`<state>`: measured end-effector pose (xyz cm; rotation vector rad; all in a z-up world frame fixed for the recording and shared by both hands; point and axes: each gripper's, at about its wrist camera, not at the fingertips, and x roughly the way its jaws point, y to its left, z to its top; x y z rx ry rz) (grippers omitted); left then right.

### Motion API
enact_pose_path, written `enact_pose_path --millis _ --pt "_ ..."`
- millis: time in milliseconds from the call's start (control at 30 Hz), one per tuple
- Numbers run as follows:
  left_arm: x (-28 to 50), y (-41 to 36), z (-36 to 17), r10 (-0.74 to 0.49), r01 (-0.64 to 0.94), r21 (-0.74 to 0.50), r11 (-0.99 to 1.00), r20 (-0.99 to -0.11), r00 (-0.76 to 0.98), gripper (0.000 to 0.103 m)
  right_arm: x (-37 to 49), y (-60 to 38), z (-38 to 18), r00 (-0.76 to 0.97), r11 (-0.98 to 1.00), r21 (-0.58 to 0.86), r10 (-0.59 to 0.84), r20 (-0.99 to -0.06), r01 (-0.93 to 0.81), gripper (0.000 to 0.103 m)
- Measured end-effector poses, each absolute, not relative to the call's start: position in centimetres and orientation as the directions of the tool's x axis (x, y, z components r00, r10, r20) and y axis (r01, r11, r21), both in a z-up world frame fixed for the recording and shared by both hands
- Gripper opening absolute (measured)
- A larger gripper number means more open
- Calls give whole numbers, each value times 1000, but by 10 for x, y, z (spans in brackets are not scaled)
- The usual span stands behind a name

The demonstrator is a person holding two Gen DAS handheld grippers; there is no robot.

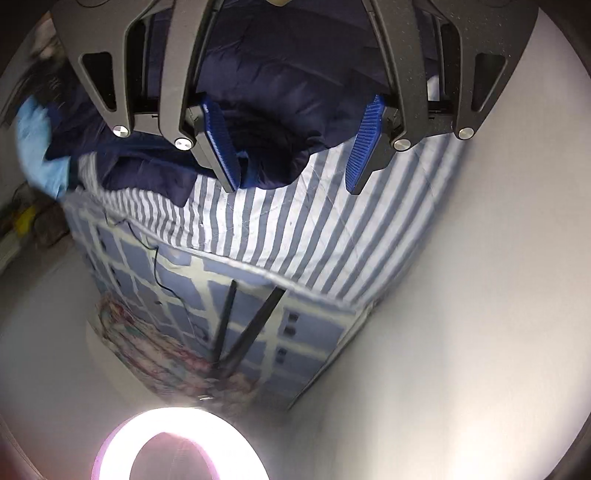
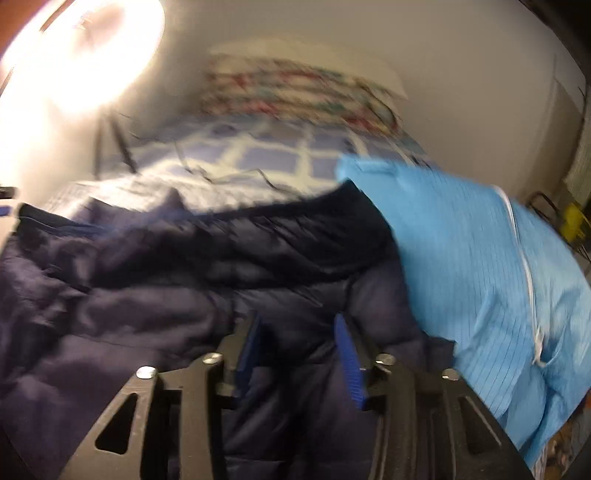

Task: Fold large clothes

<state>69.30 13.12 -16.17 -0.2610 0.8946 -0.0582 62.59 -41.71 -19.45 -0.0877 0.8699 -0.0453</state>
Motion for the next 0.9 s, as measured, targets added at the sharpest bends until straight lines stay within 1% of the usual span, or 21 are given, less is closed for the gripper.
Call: enact_pose_path --millis 33,100,133,267,367,433,500,533,633,667,700,767,800,867,900 --pt "685 125 -159 -163 -39 -245 969 -748 644 61 624 -419 -193 648 996 -87 -70 -758 7 36" --pt "655 96 -154 -220 55 -249 967 -705 674 61 617 -421 -186 657 998 -56 -48 -752 9 37" --pt "645 82 -153 -227 90 -228 969 -695 682 61 611 -424 -180 665 1000 -28 -29 -746 11 39" --pt "601 -8 -170 -232 280 -42 959 -685 690 61 568 -440 -157 681 994 113 85 -727 -4 43" --pt "596 -55 -194 -209 360 69 930 -707 676 61 523 -451 -145 681 985 173 143 -718 -25 43" --pt "604 -73 -218 -164 362 123 924 -728 665 61 491 -460 -138 686 982 186 156 -711 -30 44" --pt "617 -85 -247 -93 343 180 922 -757 647 61 465 -473 -135 691 979 202 155 -706 -14 53" --pt "619 -87 -255 -85 343 183 921 -766 637 61 450 -480 -136 694 977 212 152 -704 0 59" --pt "623 -88 -259 -75 341 190 921 -771 632 61 425 -498 -147 674 968 243 140 -725 60 64" --pt "621 -85 -252 -70 328 189 926 -766 639 61 419 -503 -153 658 963 251 130 -741 93 69" --pt "616 -83 -244 -71 316 185 930 -757 650 61 415 -508 -160 647 958 262 126 -752 118 70" --pt "593 -74 -218 -108 314 148 938 -735 670 61 409 -516 -176 622 944 286 128 -773 162 72" --pt "577 -71 -208 -131 323 135 937 -722 679 61 406 -520 -184 610 934 308 140 -780 179 73" --pt "544 -71 -195 -167 348 121 929 -704 690 61 404 -527 -202 589 897 384 192 -785 220 78" --pt "531 -73 -193 -184 363 113 925 -702 687 61 403 -530 -212 583 866 439 235 -778 237 80"
